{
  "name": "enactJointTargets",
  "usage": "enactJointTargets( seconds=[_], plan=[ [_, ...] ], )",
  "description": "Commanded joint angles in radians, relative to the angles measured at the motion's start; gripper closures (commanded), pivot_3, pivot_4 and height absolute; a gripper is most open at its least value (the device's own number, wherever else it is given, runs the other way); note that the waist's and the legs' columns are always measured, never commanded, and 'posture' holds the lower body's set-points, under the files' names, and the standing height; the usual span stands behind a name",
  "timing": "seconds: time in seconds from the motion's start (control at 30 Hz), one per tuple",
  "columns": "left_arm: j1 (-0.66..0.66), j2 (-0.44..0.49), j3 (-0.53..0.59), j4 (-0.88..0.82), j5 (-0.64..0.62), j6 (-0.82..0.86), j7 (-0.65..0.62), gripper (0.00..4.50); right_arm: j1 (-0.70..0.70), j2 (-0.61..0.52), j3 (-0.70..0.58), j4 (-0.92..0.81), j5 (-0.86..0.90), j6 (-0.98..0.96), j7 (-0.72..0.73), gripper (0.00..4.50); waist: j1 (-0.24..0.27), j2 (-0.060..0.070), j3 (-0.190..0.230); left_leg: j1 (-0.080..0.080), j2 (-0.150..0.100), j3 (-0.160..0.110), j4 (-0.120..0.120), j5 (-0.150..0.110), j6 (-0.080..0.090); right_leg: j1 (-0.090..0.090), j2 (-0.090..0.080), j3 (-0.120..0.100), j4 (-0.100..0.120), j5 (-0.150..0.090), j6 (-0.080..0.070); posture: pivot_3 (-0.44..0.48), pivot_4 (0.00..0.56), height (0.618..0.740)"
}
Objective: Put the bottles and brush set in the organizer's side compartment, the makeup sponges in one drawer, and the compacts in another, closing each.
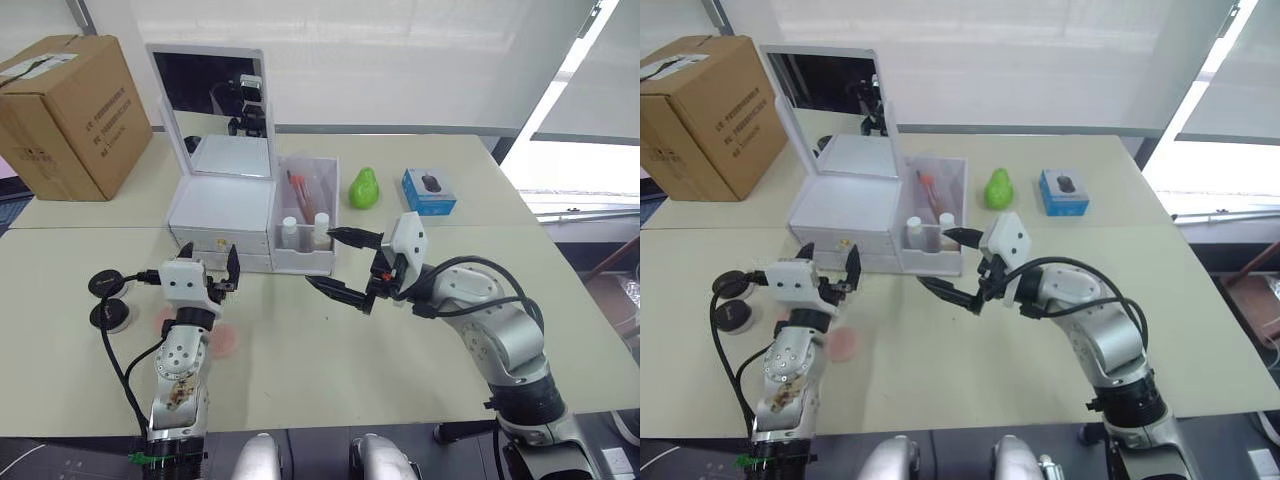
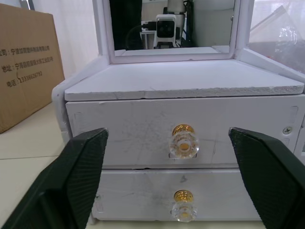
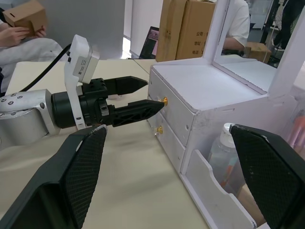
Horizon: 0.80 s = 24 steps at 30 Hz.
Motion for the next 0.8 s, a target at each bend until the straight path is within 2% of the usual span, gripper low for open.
enactJointTargets(
  seconds=[0.03, 0.23, 0.3, 0.33, 0.73, 0.77, 0.8],
  plan=[
    [-0.023, 0.0, -0.012, -0.001, -0.01, -0.008, 0.0, 1.8, -0.004, 0.003, -0.014, -0.044, 0.003, -0.009, -0.008, 0.0, 0.0, 0.0, 0.0, 0.0, 0.0, 0.0, 0.0, 0.0, 0.0, 0.0, 0.0, 0.0, 0.0, 0.0, 0.0, 0.0, 0.15, 0.728],
    [-0.029, 0.004, -0.016, 0.006, -0.016, -0.015, 0.001, 3.75, -0.002, 0.001, -0.019, -0.051, 0.006, -0.01, -0.014, 0.0, 0.0, 0.0, 0.0, 0.0, 0.0, 0.0, 0.0, 0.0, 0.0, 0.0, 0.0, 0.0, 0.0, 0.0, 0.0, 0.0, 0.15, 0.728],
    [-0.03, 0.005, -0.017, 0.006, -0.017, -0.016, 0.0, 4.34, 0.001, 0.003, -0.022, -0.055, 0.015, -0.016, -0.009, 0.0, 0.002, 0.0, 0.0, 0.0, 0.0, 0.0, 0.0, 0.0, 0.0, 0.0, 0.0, 0.0, 0.0, 0.0, 0.0, 0.0, 0.15, 0.728],
    [-0.029, 0.005, -0.016, 0.007, -0.02, -0.017, 0.0, 4.47, 0.003, 0.007, -0.024, -0.057, 0.022, -0.027, 0.0, 0.0, 0.001, 0.0, 0.0, 0.0, 0.0, 0.0, 0.0, 0.0, 0.0, 0.0, 0.0, 0.0, 0.0, 0.0, 0.0, 0.0, 0.15, 0.728],
    [-0.012, -0.002, -0.002, -0.018, -0.055, -0.022, -0.005, 4.47, 0.012, 0.008, -0.023, -0.045, 0.014, -0.052, 0.028, 0.0, 0.001, 0.0, 0.0, 0.0, 0.0, 0.0, 0.0, 0.0, 0.0, 0.0, 0.0, 0.0, 0.0, 0.0, 0.0, 0.0, 0.15, 0.728],
    [-0.009, -0.001, -0.001, -0.022, -0.059, -0.019, -0.006, 4.08, 0.014, 0.008, -0.021, -0.045, 0.013, -0.052, 0.028, 0.0, 0.001, 0.0, 0.0, 0.0, 0.0, 0.0, 0.0, 0.0, 0.0, 0.0, 0.0, 0.0, 0.0, 0.0, 0.0, 0.0, 0.15, 0.728],
    [-0.006, 0.0, 0.0, -0.026, -0.064, -0.016, -0.008, 3.91, 0.017, 0.007, -0.02, -0.047, 0.013, -0.053, 0.03, 0.0, 0.001, 0.0, 0.0, 0.0, 0.0, 0.0, 0.0, 0.0, 0.0, 0.0, 0.0, 0.0, 0.0, 0.0, 0.0, 0.0, 0.15, 0.728]
  ],
)
